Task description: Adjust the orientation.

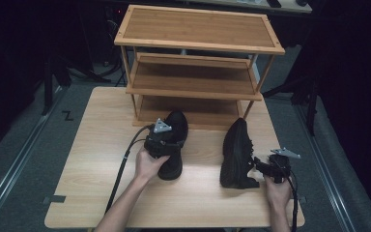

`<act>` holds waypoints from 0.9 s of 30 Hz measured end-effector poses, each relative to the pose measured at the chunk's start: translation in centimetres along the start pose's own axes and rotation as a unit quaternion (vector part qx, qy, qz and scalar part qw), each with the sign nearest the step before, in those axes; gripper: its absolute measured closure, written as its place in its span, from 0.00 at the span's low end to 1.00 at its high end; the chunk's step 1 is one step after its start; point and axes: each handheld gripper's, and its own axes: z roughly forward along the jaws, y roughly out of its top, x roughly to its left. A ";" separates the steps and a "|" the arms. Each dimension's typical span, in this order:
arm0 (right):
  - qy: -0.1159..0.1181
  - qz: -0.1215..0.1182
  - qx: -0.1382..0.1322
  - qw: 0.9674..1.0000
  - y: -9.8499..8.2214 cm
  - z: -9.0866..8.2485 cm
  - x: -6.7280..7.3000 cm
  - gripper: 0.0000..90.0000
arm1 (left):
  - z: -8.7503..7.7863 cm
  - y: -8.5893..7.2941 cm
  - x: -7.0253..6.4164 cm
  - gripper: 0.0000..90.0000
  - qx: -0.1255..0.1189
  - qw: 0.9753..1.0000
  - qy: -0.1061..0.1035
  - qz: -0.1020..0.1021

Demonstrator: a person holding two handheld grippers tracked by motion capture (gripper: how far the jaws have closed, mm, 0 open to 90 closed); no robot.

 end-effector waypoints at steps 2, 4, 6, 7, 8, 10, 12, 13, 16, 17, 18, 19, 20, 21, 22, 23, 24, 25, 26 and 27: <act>0.000 -0.001 0.000 1.000 0.0 0.0 0.0 0.37 | -0.2 0.2 -0.1 0.44 -0.009 1.000 -0.001 -0.004; 0.000 -0.001 0.001 1.000 0.0 0.0 0.0 0.37 | -0.6 0.4 0.1 0.44 -0.017 1.000 -0.002 -0.010; 0.000 -0.001 0.000 1.000 0.0 0.0 0.0 0.37 | -1.1 0.6 0.3 0.44 -0.021 1.000 0.001 -0.014; 0.000 -0.001 0.001 1.000 0.0 0.0 0.0 0.37 | -1.3 0.7 0.5 0.44 -0.020 1.000 0.004 -0.015; 0.000 -0.001 0.001 1.000 0.0 0.0 0.0 0.37 | -1.5 0.8 0.7 0.44 -0.021 1.000 0.007 -0.016; 0.000 -0.001 0.000 1.000 0.0 0.0 0.0 0.37 | -1.9 0.9 1.0 0.44 -0.019 1.000 0.018 -0.016; 0.000 -0.001 0.000 1.000 0.0 0.0 0.0 0.37 | -2.0 0.9 1.3 0.45 -0.014 0.999 0.026 -0.020; 0.000 0.000 0.000 1.000 0.0 0.0 0.0 0.37 | -1.9 0.8 1.5 0.45 -0.008 0.999 0.030 -0.020; 0.001 0.002 0.000 1.000 0.0 0.0 0.0 0.37 | -1.7 0.7 1.7 0.46 0.005 0.999 0.043 -0.013; 0.001 0.002 0.000 1.000 0.0 0.0 0.0 0.37 | -1.6 0.6 1.7 0.46 0.007 0.999 0.048 -0.009; 0.001 -0.005 -0.002 1.000 0.0 0.0 -0.1 0.37 | -1.5 0.6 1.8 0.46 0.008 0.999 0.051 -0.005; 0.001 -0.006 -0.003 1.000 0.0 0.0 -0.2 0.37 | -1.4 0.6 1.8 0.46 0.008 0.998 0.055 -0.004; 0.002 -0.006 -0.003 1.000 0.0 0.0 -0.2 0.37 | -1.4 0.5 1.9 0.47 0.007 0.998 0.060 -0.004; 0.002 -0.001 -0.001 1.000 0.0 0.0 -0.1 0.37 | -1.4 0.6 1.9 0.47 0.003 0.998 0.063 -0.008; 0.002 0.003 -0.001 1.000 0.0 0.0 -0.1 0.37 | -1.5 0.6 1.9 0.46 -0.002 0.998 0.065 -0.011; 0.002 0.001 -0.001 1.000 0.0 0.0 -0.1 0.37 | -1.7 0.7 1.9 0.46 -0.006 0.997 0.069 -0.013; 0.002 -0.006 -0.003 1.000 0.0 0.0 -0.2 0.37 | -1.9 0.7 1.8 0.46 -0.012 0.997 0.074 -0.014; 0.002 -0.002 -0.002 1.000 0.0 0.0 -0.1 0.37 | -2.2 0.8 1.8 0.45 -0.016 0.997 0.080 -0.014; 0.002 -0.006 -0.003 1.000 0.0 0.0 -0.2 0.37 | -2.4 0.8 1.9 0.45 -0.018 0.996 0.085 -0.015; 0.002 -0.006 -0.003 1.000 0.0 0.0 -0.2 0.37 | -2.6 0.8 2.1 0.44 -0.016 0.995 0.092 -0.019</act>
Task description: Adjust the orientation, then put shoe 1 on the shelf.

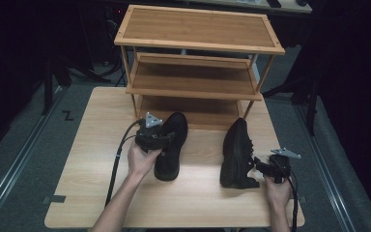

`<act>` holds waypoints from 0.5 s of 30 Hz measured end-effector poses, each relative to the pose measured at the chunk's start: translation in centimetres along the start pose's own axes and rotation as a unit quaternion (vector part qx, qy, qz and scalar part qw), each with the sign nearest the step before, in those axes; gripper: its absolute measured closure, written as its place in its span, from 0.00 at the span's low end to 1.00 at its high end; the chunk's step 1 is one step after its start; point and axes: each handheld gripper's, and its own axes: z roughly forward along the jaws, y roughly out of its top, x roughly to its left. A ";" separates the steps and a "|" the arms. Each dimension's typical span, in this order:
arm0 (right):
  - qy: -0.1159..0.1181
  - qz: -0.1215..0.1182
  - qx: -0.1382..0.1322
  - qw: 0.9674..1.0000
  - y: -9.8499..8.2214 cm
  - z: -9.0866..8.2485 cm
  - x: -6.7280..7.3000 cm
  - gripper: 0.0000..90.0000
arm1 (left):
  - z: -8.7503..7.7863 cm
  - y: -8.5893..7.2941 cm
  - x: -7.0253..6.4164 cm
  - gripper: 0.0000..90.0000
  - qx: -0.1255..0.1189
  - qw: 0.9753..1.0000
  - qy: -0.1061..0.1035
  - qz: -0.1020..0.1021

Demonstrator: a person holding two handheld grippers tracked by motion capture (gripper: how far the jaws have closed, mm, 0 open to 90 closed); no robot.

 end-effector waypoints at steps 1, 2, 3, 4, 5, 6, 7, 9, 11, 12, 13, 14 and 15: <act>0.000 0.000 0.000 1.000 0.0 0.0 0.0 0.37 | 0.0 0.0 0.2 0.44 0.005 1.000 0.002 -0.006; 0.000 -0.001 0.000 1.000 0.0 0.0 0.0 0.37 | 0.1 -0.2 0.6 0.43 0.015 1.000 0.001 -0.011; 0.000 -0.001 0.000 1.000 0.0 0.0 0.0 0.37 | 0.2 -0.3 0.8 0.43 0.023 1.000 0.003 -0.013; 0.000 0.000 0.000 1.000 0.0 0.0 0.0 0.37 | 0.4 -0.4 1.0 0.43 0.035 0.999 0.006 -0.015; 0.000 0.001 0.001 1.000 0.0 0.0 0.1 0.37 | 0.4 -0.4 1.0 0.42 0.035 0.999 0.006 -0.015; 0.000 0.000 0.000 1.000 0.0 0.0 0.0 0.37 | 1.0 -0.9 1.2 0.42 0.049 0.999 0.001 -0.021; 0.000 0.005 0.002 1.000 0.0 0.0 0.1 0.37 | 1.3 -1.2 1.3 0.43 0.053 0.998 -0.001 -0.024; -0.001 0.005 0.002 1.000 0.0 0.0 0.1 0.37 | 1.9 -1.6 1.4 0.45 0.065 0.998 -0.004 -0.026; -0.001 0.005 0.002 1.000 0.0 0.0 0.1 0.37 | 2.6 -1.9 1.2 0.49 0.081 0.996 -0.007 -0.022; 0.000 -0.001 0.000 1.000 0.0 0.0 0.0 0.37 | 3.0 -2.1 1.2 0.51 0.086 0.996 -0.011 -0.022; 0.000 0.004 0.002 1.000 0.0 0.0 0.1 0.37 | 3.2 -2.2 1.1 0.54 0.087 0.996 -0.017 -0.023; -0.001 0.005 0.002 1.000 0.0 0.0 0.1 0.37 | 3.3 -2.2 1.1 0.56 0.087 0.996 -0.021 -0.025; -0.001 0.005 0.002 1.000 0.0 0.0 0.1 0.37 | 3.4 -2.3 1.1 0.59 0.086 0.996 -0.020 -0.026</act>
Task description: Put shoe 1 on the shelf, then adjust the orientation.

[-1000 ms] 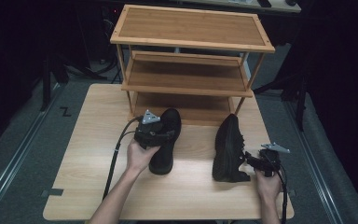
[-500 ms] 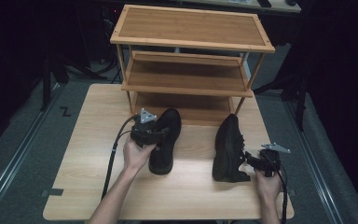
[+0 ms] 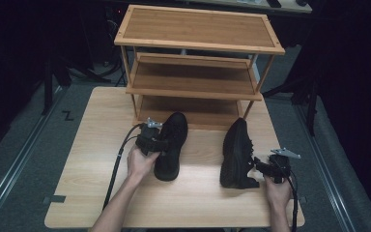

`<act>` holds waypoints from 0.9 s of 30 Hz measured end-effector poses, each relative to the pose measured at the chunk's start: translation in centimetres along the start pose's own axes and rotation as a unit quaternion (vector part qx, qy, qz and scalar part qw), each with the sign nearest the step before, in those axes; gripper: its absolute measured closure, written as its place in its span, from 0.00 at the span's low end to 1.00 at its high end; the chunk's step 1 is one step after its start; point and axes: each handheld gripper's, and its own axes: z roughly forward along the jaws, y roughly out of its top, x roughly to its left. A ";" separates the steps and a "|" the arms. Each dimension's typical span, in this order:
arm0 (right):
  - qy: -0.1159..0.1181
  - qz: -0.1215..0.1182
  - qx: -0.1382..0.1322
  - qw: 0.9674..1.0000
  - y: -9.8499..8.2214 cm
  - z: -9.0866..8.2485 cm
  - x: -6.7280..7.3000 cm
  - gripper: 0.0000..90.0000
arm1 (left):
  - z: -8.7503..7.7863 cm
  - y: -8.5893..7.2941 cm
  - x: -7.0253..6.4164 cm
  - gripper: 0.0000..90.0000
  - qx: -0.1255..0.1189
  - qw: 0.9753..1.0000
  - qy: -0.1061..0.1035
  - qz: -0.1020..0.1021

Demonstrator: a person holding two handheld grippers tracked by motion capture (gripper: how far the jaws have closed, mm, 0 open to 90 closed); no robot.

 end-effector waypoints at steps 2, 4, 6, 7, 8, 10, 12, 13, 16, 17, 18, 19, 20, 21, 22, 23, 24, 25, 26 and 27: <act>0.000 0.000 0.000 1.000 0.0 0.0 0.0 0.37 | 0.1 0.0 0.0 0.63 0.000 1.000 0.001 -0.001; 0.000 0.000 0.000 1.000 0.0 0.0 0.0 0.37 | 0.2 0.0 0.2 0.68 0.001 1.000 -0.004 -0.005; 0.000 0.000 0.000 1.000 0.0 0.0 0.0 0.37 | 0.2 0.0 0.3 0.73 0.003 1.000 -0.005 -0.003; -0.001 0.003 0.001 1.000 0.0 0.0 0.1 0.37 | 0.2 0.1 0.3 0.74 0.001 1.000 -0.009 -0.004; 0.000 0.000 0.000 1.000 0.0 0.0 0.0 0.37 | 0.2 0.1 0.3 0.78 0.001 1.000 -0.009 -0.005; 0.000 0.000 0.000 1.000 0.0 0.0 0.0 0.37 | 0.1 0.1 0.1 0.81 -0.001 1.000 -0.008 -0.003; -0.001 0.002 0.001 1.000 0.0 0.0 0.0 0.37 | 0.1 0.2 0.1 0.85 -0.004 1.000 -0.006 -0.008; -0.001 0.003 0.001 1.000 0.0 0.0 0.1 0.37 | 0.1 0.2 0.2 0.88 -0.004 1.000 -0.005 -0.011; 0.000 0.000 0.000 1.000 0.0 0.0 0.0 0.37 | 0.0 0.2 0.2 0.93 -0.006 1.000 -0.003 -0.020; 0.000 0.000 0.000 1.000 0.0 0.0 0.0 0.37 | -0.1 0.2 0.2 0.95 -0.008 1.000 -0.004 -0.022; 0.000 0.000 0.000 1.000 0.0 0.0 0.0 0.37 | -0.1 0.2 0.2 0.96 -0.009 1.000 -0.006 -0.024; 0.000 0.000 0.000 1.000 0.0 0.0 0.0 0.37 | -0.2 0.2 0.1 0.97 -0.010 1.000 -0.012 -0.026; -0.001 0.003 0.001 1.000 0.0 0.0 0.1 0.37 | -0.2 0.2 0.1 0.98 -0.012 0.999 -0.016 -0.026; 0.000 0.000 0.000 1.000 0.0 0.0 0.0 0.37 | -0.2 0.2 0.0 0.98 -0.015 0.999 -0.021 -0.024; 0.000 0.000 0.000 1.000 0.0 0.0 0.0 0.37 | -0.2 0.3 -0.1 0.98 -0.017 0.999 -0.025 -0.020; 0.000 0.003 0.001 1.000 0.0 0.0 0.1 0.37 | -0.1 0.3 -0.1 0.98 -0.020 0.999 -0.031 -0.019; 0.001 0.002 0.001 1.000 0.0 0.0 0.1 0.37 | 0.0 0.4 0.0 0.98 -0.022 0.999 -0.039 -0.020; 0.001 0.001 0.000 1.000 0.0 0.0 0.1 0.37 | 0.0 0.5 0.1 0.98 -0.024 0.998 -0.045 -0.022; 0.001 0.001 0.001 1.000 0.0 0.0 0.1 0.37 | 0.0 0.6 0.1 0.98 -0.026 0.998 -0.048 -0.024; 0.001 0.000 0.001 1.000 0.0 0.0 0.1 0.37 | 0.0 0.6 0.1 0.98 -0.030 0.998 -0.050 -0.027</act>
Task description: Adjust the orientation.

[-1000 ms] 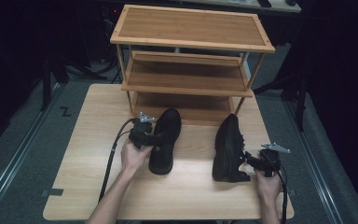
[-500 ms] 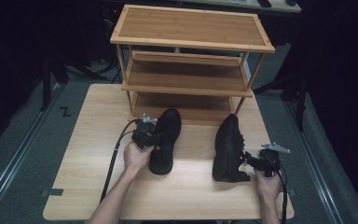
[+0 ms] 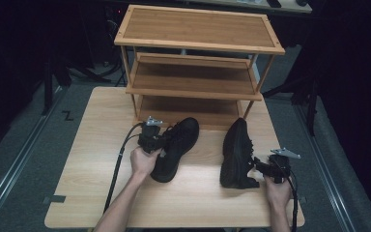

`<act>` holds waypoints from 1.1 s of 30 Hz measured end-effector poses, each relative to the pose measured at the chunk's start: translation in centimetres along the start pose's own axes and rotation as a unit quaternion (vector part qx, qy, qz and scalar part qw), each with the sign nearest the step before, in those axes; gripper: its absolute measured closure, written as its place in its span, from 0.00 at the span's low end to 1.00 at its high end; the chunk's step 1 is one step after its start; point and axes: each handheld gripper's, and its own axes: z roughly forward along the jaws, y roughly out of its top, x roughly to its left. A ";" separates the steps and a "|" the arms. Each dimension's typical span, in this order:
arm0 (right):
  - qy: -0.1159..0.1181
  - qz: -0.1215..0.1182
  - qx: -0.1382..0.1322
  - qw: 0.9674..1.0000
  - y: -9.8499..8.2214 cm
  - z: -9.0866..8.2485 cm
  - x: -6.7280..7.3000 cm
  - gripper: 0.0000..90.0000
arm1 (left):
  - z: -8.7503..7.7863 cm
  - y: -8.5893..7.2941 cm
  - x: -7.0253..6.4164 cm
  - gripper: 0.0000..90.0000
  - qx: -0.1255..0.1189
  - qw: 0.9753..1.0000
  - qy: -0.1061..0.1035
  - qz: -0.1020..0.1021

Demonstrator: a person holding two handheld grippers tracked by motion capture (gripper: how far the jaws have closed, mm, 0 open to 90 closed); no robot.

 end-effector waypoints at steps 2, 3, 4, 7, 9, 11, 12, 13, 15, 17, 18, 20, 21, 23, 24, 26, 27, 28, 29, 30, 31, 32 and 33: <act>0.000 -0.001 0.000 1.000 0.0 0.0 0.0 0.37 | -0.2 0.2 0.0 0.98 -0.011 1.000 0.000 -0.001; 0.000 -0.002 0.000 1.000 0.0 0.0 0.0 0.37 | -0.3 0.3 -0.1 0.98 -0.016 1.000 0.000 0.000; 0.000 -0.002 0.000 1.000 0.0 0.0 0.0 0.37 | -0.4 0.5 -0.1 0.99 -0.020 1.000 -0.001 -0.001; 0.001 -0.002 0.000 1.000 0.0 0.0 0.0 0.37 | -0.6 1.0 0.0 0.99 -0.030 1.000 -0.003 -0.001; 0.000 -0.003 0.000 1.000 0.0 0.0 0.0 0.37 | -0.7 1.4 0.2 0.99 -0.034 0.999 -0.003 -0.002; -0.001 -0.003 0.000 1.000 0.0 0.0 0.1 0.37 | -0.5 1.8 0.3 0.99 -0.039 0.999 0.001 -0.003; -0.001 -0.003 0.000 1.000 0.0 0.0 0.1 0.37 | -0.5 2.0 0.4 0.99 -0.040 0.999 0.004 -0.003; -0.001 -0.003 0.000 1.000 0.0 0.0 0.1 0.37 | -0.4 2.2 0.4 0.99 -0.042 0.999 0.008 -0.003; -0.001 -0.003 0.000 1.000 0.0 0.0 0.1 0.37 | -0.2 2.5 0.6 0.99 -0.045 0.999 0.009 -0.006; -0.001 -0.003 0.000 1.000 0.0 0.0 0.1 0.37 | 0.0 2.8 0.8 0.99 -0.046 0.999 0.009 -0.010; -0.001 -0.003 0.000 1.000 0.0 0.0 0.1 0.37 | 0.1 3.1 0.9 0.99 -0.047 0.999 0.012 -0.009; -0.001 -0.003 0.000 1.000 0.0 0.0 0.1 0.37 | 0.4 3.4 0.9 0.99 -0.051 0.999 0.017 -0.008; -0.001 -0.003 0.000 1.000 0.0 0.0 0.1 0.37 | 0.6 3.5 1.0 0.99 -0.052 0.998 0.017 -0.011; -0.001 -0.003 0.000 1.000 0.0 0.0 0.1 0.37 | 1.2 3.9 1.2 0.99 -0.048 0.998 0.022 -0.015; -0.001 -0.003 0.000 1.000 0.0 0.0 0.1 0.37 | 1.5 4.1 1.2 0.98 -0.048 0.998 0.026 -0.014; -0.001 -0.002 0.000 1.000 0.0 0.0 0.1 0.37 | 1.9 4.4 1.2 0.98 -0.053 0.998 0.033 -0.014; -0.001 -0.002 0.000 1.000 0.0 0.0 0.1 0.37 | 1.9 4.4 1.2 0.99 -0.053 0.998 0.033 -0.014; -0.001 -0.002 0.000 1.000 0.0 0.0 0.1 0.37 | 2.2 4.6 1.4 0.99 -0.056 0.998 0.031 -0.020; -0.001 -0.003 0.000 1.000 0.0 0.0 0.1 0.37 | 2.5 5.0 1.4 0.99 -0.054 0.998 0.036 -0.018; -0.001 -0.004 0.000 1.000 0.0 0.0 0.1 0.37 | 2.6 5.2 1.4 0.99 -0.054 0.998 0.039 -0.016; -0.001 -0.004 0.000 1.000 0.0 0.0 0.1 0.37 | 2.6 5.2 1.4 0.99 -0.054 0.998 0.039 -0.016; -0.001 -0.003 0.000 1.000 0.0 0.0 0.1 0.37 | 3.1 5.8 1.3 0.99 -0.059 0.997 0.047 -0.014; -0.001 -0.004 0.000 1.000 0.0 0.0 0.1 0.37 | 3.2 6.0 1.3 0.99 -0.061 0.997 0.049 -0.014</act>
